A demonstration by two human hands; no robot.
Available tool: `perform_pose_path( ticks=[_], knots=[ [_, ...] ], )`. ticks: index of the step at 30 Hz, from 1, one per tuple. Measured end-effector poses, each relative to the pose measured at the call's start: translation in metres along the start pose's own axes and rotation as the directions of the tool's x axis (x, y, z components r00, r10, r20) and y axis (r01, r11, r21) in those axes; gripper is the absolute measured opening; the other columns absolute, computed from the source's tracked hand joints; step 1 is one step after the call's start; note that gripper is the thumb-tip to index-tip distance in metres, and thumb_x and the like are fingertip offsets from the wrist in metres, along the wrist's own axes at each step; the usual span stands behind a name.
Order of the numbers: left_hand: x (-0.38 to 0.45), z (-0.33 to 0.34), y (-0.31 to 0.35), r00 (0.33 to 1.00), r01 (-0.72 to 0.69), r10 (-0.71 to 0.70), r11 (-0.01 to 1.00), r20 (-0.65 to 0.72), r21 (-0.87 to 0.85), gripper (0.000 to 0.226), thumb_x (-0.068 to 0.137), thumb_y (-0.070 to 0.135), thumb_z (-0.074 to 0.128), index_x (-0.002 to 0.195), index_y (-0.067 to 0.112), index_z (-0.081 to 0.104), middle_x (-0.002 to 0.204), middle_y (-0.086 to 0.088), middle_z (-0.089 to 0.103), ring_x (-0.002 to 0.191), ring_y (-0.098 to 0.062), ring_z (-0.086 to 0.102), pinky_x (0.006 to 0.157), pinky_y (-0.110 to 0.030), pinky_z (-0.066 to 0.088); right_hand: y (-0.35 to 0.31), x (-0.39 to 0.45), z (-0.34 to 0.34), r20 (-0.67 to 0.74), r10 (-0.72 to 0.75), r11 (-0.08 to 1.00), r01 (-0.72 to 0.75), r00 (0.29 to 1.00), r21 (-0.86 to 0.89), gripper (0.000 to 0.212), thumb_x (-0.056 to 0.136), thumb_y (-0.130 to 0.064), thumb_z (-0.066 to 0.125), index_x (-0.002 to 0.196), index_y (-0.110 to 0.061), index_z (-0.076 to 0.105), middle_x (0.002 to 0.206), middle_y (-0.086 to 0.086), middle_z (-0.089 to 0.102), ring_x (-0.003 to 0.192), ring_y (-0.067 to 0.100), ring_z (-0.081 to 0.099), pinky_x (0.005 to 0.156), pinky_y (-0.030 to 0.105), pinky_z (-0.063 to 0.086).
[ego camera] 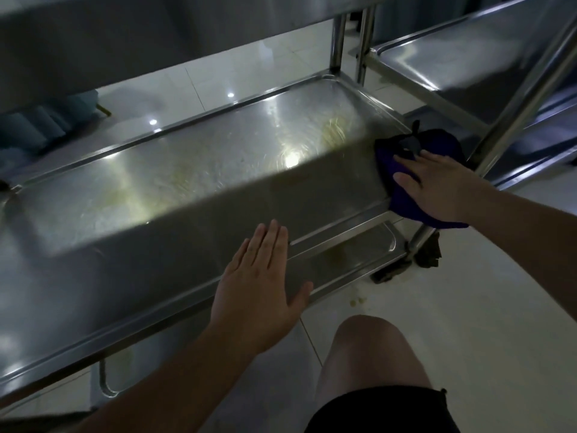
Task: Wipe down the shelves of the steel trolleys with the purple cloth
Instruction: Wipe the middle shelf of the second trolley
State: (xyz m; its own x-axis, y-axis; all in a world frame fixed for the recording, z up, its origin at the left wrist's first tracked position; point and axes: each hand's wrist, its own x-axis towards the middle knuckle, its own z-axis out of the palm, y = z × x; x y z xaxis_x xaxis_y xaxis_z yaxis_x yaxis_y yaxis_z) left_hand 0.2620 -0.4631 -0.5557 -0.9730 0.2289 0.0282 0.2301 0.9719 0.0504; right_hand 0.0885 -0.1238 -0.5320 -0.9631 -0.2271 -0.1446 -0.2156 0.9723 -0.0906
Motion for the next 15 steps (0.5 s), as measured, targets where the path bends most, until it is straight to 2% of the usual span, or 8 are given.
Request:
perform_pose_path(
  ticks=[7, 11, 13, 15],
  knots=[
    [0.001, -0.004, 0.0, 0.999, -0.024, 0.024, 1.0, 0.046, 0.001, 0.099, 0.097, 0.079, 0.022, 0.169, 0.016, -0.005, 0.177, -0.001, -0.011, 0.162, -0.014, -0.016, 0.129, -0.034, -0.008, 0.002, 0.048, -0.01, 0.01, 0.093, 0.993, -0.094, 0.996, 0.066, 0.064, 0.108, -0.057, 0.011, 0.166, -0.029, 0.009, 0.173, 0.003, 0.01, 0.159, 0.026, 0.005, 0.125, 0.053, 0.009],
    [0.0, -0.003, 0.0, 0.999, -0.032, 0.031, 0.999, 0.018, 0.01, 0.096, 0.099, 0.073, 0.038, 0.168, 0.01, 0.019, 0.177, -0.007, 0.013, 0.164, -0.021, 0.006, 0.132, -0.042, 0.015, 0.006, 0.098, -0.013, -0.063, 0.058, 0.995, -0.053, 0.996, 0.081, 0.063, 0.109, -0.055, 0.017, 0.164, -0.026, 0.019, 0.171, 0.008, 0.017, 0.158, 0.033, 0.012, 0.126, 0.054, 0.015],
    [0.0, -0.001, 0.0, 1.0, -0.025, 0.025, 1.0, 0.016, 0.01, 0.095, 0.098, 0.072, 0.042, 0.167, 0.009, 0.024, 0.176, -0.008, 0.017, 0.163, -0.023, 0.011, 0.129, -0.045, 0.024, 0.004, 0.121, -0.014, -0.082, 0.027, 0.998, -0.023, 0.996, 0.05, 0.062, 0.108, -0.051, 0.022, 0.162, -0.021, 0.026, 0.169, 0.013, 0.022, 0.156, 0.039, 0.017, 0.124, 0.058, 0.018],
    [0.001, 0.003, 0.0, 1.0, -0.023, 0.022, 1.0, 0.009, 0.015, 0.094, 0.098, 0.071, 0.044, 0.166, 0.009, 0.024, 0.176, -0.009, 0.019, 0.163, -0.023, 0.012, 0.128, -0.046, 0.027, -0.007, 0.135, -0.015, -0.089, 0.013, 0.999, -0.017, 0.996, -0.042, 0.066, 0.104, -0.051, 0.017, 0.163, -0.022, 0.023, 0.17, 0.011, 0.02, 0.156, 0.038, 0.015, 0.124, 0.059, 0.02]
  ],
)
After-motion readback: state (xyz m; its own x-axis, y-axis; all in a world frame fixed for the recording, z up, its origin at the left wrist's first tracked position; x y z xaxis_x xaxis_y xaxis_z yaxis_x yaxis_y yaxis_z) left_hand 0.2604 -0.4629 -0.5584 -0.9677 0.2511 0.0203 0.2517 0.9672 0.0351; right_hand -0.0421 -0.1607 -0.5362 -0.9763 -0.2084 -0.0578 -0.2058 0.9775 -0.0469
